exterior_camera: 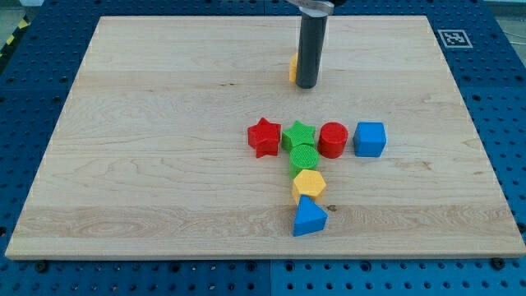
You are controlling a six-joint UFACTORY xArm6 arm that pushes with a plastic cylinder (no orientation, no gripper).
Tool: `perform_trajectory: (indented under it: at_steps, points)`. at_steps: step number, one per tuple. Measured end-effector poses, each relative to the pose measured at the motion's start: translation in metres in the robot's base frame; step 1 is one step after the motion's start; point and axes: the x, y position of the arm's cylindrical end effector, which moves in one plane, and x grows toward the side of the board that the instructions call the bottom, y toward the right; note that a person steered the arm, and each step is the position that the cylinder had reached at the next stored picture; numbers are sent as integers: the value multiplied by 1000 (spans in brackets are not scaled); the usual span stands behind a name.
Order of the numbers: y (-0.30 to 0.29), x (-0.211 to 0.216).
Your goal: Push the yellow heart towards top right of the board
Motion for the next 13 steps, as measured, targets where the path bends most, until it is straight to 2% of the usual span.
perform_trajectory:
  at_steps: [3, 5, 8, 11, 13]
  points:
    - [-65, 5]
    - [-78, 0]
    - [-71, -17]
    - [2, -26]
    - [6, -46]
